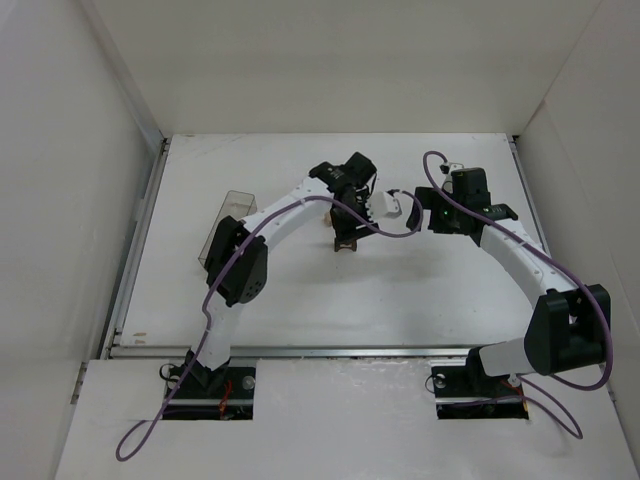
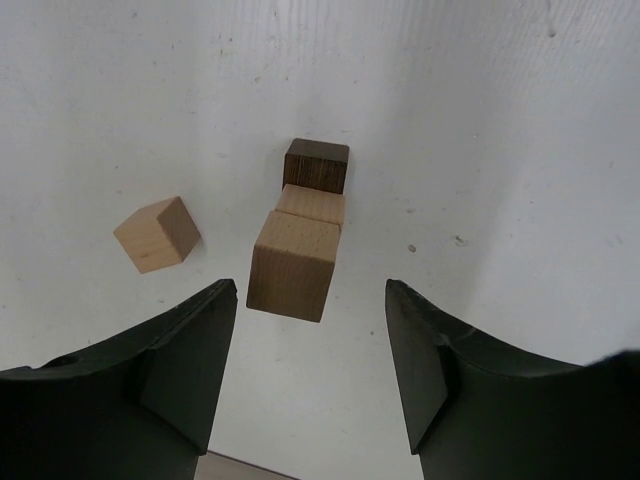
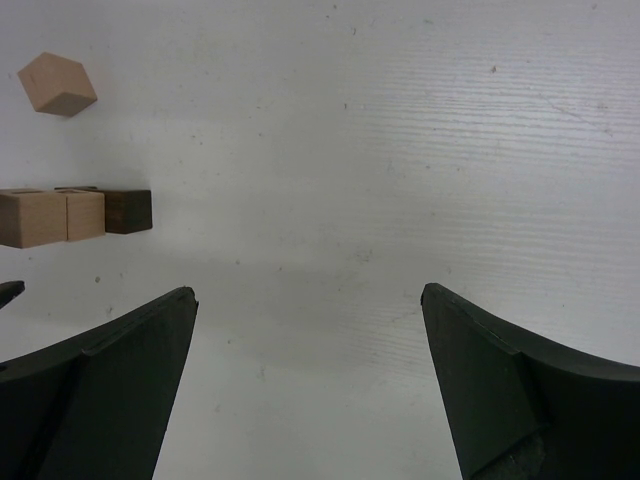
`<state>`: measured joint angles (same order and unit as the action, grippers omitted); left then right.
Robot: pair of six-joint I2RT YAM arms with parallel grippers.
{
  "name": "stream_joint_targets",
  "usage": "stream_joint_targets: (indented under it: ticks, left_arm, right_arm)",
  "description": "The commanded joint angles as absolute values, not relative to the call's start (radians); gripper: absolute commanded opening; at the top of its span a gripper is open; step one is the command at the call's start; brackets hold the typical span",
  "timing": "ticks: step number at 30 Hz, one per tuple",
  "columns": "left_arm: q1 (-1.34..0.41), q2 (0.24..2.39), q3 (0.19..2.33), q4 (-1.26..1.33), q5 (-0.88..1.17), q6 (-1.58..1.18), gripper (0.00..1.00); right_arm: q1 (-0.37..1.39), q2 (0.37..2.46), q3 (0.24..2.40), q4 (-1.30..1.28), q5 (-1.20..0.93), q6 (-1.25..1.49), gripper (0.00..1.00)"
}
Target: Build the wood block tower
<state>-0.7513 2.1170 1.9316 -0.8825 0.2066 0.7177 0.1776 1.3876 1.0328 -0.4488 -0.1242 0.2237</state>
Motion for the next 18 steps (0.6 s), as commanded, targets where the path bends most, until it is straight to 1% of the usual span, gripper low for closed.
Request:
stream_joint_targets:
  ticks: [1, 5, 8, 9, 10, 13, 15, 16, 18]
  left_arm:
    - [-0.744, 1.999, 1.977, -0.914, 0.314, 0.71, 0.58]
    - [-0.735, 1.918, 1.987, -0.864, 0.37, 0.664, 0.59]
    - [-0.693, 1.849, 1.965, -0.763, 0.388, 0.576, 0.59]
    - [-0.655, 1.832, 1.95, -0.727, 0.399, 0.548, 0.59]
    - [-0.634, 1.815, 1.936, -0.657, 0.399, 0.488, 0.57]
    - [-0.543, 1.793, 1.899, -0.583, 0.42, 0.408, 0.52]
    - [-0.514, 1.819, 1.899, -0.574, 0.404, 0.373, 0.47]
    - [-0.505, 1.836, 1.899, -0.586, 0.364, 0.373, 0.46]
    - [-0.492, 1.876, 1.92, -0.623, 0.35, 0.36, 0.46]
  right_arm:
    - [0.173, 1.384, 1.046, -0.426, -0.13, 0.212, 1.0]
    - [0.173, 1.411, 1.069, -0.426, -0.167, 0.212, 1.0]
    - [0.173, 1.44, 1.114, -0.426, -0.167, 0.212, 1.0]
    - [0.173, 1.454, 1.123, -0.426, -0.167, 0.212, 1.0]
    - [0.173, 1.454, 1.134, -0.426, -0.167, 0.222, 1.0]
    - [0.173, 1.474, 1.163, -0.405, -0.147, 0.248, 1.0]
    - [0.173, 1.485, 1.173, -0.393, -0.147, 0.274, 1.0]
    - [0.173, 1.485, 1.183, -0.378, -0.147, 0.284, 1.0]
    - [0.173, 1.508, 1.183, -0.367, -0.147, 0.302, 1.0]
